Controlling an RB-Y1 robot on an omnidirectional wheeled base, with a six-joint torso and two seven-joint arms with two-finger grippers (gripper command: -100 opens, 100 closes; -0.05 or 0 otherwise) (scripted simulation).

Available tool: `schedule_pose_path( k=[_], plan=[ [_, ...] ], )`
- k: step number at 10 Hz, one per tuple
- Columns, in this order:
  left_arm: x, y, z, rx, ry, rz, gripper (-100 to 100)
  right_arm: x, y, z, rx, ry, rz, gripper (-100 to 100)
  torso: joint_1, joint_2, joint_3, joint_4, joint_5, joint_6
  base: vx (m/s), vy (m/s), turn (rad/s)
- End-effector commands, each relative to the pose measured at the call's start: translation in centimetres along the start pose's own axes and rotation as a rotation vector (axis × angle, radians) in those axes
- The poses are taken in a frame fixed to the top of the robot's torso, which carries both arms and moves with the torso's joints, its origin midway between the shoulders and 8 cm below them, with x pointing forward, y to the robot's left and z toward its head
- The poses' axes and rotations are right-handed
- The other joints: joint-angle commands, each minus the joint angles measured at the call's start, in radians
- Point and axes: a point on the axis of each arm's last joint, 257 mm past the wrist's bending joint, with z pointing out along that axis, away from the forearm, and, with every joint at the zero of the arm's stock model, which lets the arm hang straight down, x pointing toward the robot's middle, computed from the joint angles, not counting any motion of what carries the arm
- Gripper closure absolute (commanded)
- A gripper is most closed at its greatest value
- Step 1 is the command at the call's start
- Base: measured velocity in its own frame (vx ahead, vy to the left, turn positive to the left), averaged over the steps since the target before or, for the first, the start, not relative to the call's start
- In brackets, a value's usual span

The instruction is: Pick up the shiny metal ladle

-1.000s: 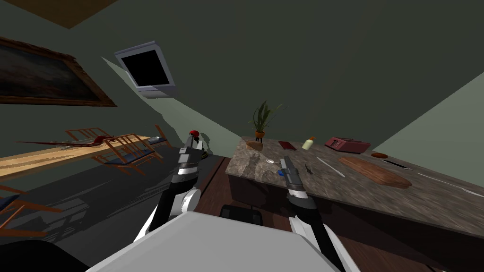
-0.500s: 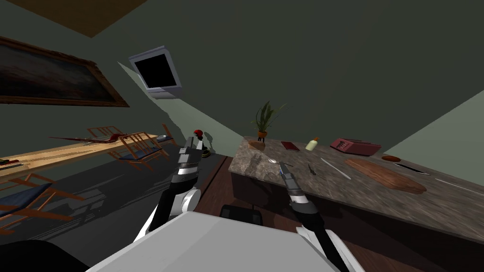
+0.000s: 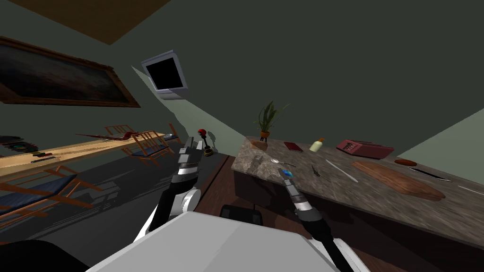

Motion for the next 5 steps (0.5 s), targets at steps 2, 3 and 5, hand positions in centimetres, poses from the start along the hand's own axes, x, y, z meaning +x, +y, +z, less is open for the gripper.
schedule_pose_path(
  k=[2,3,5],
  plan=[
    [0.0,0.0,0.0,0.000,0.000,0.000,0,1.0,-2.3,-1.5,0.041,0.074,-0.058,-100,0.000,0.001,0.000,0.000,0.000,0.000,-0.049,0.022,0.096],
    [0.0,0.0,0.0,0.000,0.000,0.000,0,1.8,-4.4,-3.0,0.080,0.130,-0.101,-100,0.000,0.000,0.000,0.000,0.000,0.000,-0.044,0.021,0.138],
    [0.0,0.0,0.0,0.000,0.000,0.000,0,2.3,-6.6,-4.7,0.118,0.193,-0.150,-100,0.000,0.000,0.000,0.000,0.000,0.000,-0.048,0.019,0.095]
  ],
)
